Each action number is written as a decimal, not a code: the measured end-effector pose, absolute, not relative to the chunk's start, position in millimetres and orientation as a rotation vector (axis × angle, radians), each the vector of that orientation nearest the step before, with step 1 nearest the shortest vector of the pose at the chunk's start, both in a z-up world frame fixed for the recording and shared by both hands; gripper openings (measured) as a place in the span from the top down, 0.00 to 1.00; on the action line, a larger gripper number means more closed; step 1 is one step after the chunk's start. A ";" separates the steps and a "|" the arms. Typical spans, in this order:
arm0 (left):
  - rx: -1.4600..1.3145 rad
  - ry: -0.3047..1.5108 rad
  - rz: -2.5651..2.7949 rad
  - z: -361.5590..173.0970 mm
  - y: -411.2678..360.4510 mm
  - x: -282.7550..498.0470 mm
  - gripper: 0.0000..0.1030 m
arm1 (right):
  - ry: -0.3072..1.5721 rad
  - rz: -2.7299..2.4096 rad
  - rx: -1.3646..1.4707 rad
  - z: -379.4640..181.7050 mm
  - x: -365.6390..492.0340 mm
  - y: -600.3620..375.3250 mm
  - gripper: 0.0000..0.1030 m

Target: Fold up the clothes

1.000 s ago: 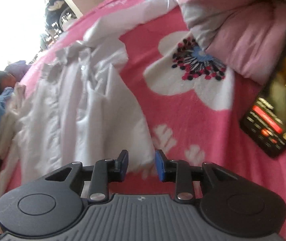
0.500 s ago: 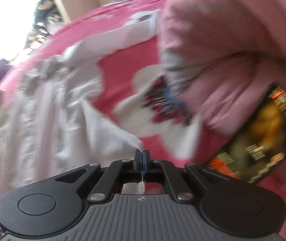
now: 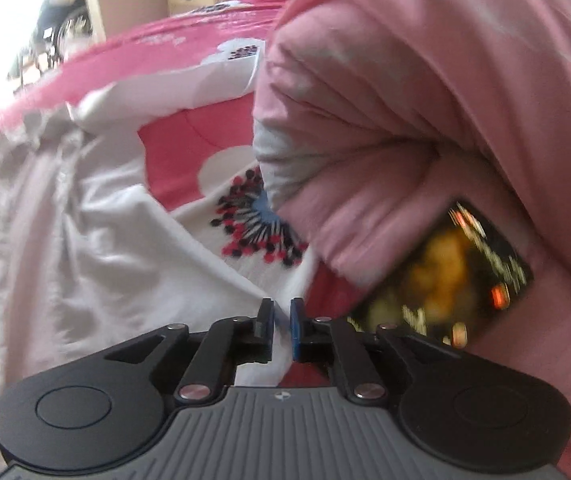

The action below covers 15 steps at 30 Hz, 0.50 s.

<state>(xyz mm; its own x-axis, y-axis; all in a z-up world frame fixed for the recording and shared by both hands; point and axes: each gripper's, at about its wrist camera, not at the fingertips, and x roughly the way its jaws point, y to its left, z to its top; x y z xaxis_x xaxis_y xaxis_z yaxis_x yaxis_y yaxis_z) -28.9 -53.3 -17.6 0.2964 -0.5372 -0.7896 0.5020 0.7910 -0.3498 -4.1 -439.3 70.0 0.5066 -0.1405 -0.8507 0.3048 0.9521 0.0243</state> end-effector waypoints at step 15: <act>-0.169 0.948 -0.547 6.5 -12.3 -17.2 0.81 | 0.907 0.225 0.138 91.6 31.2 -319.6 0.78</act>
